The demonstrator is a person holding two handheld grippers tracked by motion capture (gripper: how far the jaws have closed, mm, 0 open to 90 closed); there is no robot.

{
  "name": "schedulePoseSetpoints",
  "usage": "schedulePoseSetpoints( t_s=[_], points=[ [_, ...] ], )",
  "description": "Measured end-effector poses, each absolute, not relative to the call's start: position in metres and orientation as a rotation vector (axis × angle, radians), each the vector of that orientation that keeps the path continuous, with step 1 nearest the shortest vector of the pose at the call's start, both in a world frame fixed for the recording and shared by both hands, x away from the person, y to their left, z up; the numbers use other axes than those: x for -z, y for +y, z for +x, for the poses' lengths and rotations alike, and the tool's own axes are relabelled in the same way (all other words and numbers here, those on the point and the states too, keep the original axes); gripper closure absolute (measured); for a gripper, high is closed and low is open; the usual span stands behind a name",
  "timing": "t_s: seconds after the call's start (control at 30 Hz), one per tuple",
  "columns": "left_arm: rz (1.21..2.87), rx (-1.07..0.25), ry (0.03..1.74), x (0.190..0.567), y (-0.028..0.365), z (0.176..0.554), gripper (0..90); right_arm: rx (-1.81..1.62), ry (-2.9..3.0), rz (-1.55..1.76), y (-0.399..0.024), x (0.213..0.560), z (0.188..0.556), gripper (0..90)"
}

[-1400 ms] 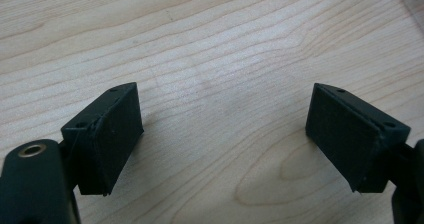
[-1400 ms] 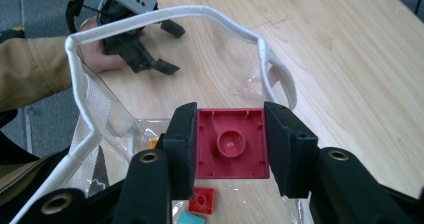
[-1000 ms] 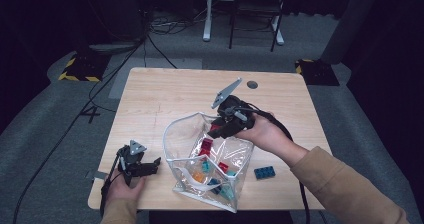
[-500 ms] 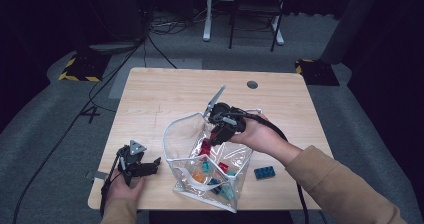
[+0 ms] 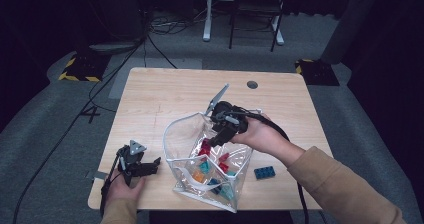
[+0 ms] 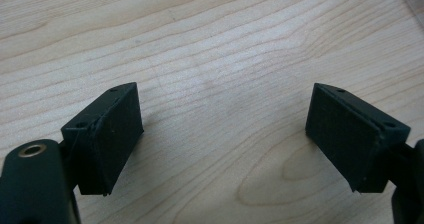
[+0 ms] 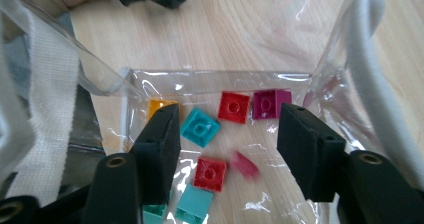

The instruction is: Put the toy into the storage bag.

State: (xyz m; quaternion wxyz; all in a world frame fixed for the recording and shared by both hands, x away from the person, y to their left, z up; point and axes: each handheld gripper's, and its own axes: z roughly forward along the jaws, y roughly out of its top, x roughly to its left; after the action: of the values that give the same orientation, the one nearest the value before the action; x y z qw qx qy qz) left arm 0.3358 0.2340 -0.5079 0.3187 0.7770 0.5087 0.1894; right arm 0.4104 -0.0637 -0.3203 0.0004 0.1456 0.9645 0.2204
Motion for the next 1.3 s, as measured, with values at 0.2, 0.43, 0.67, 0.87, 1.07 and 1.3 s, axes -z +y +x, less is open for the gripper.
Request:
schedulePoseSetpoints(
  t_s=[0.2, 0.43, 0.67, 0.87, 1.07, 1.3],
  points=[
    [2.044, -0.498, 1.338, 0.508, 0.234, 0.336, 15.3, -0.811, 2.984, 0.434, -0.081, 0.304, 0.402, 40.7],
    [2.044, -0.498, 1.338, 0.508, 0.234, 0.336, 15.4, -0.965, 2.941, 0.441, -0.113, 0.286, 0.39, 41.1],
    [2.043, -0.498, 1.338, 0.508, 0.234, 0.336, 15.3, -1.063, 2.875, 0.466, -0.148, 0.271, 0.379, 41.3],
    [2.044, -0.498, 1.338, 0.508, 0.234, 0.336, 15.4, -1.127, 2.823, 0.494, -0.18, 0.264, 0.37, 41.3],
    [2.044, -0.498, 1.338, 0.508, 0.234, 0.336, 15.4, -1.169, 2.779, 0.543, -0.208, 0.263, 0.364, 41.3],
    [2.044, -0.498, 1.339, 0.508, 0.234, 0.336, 15.3, -1.184, 2.737, 0.607, -0.237, 0.267, 0.364, 40.5]
  ],
)
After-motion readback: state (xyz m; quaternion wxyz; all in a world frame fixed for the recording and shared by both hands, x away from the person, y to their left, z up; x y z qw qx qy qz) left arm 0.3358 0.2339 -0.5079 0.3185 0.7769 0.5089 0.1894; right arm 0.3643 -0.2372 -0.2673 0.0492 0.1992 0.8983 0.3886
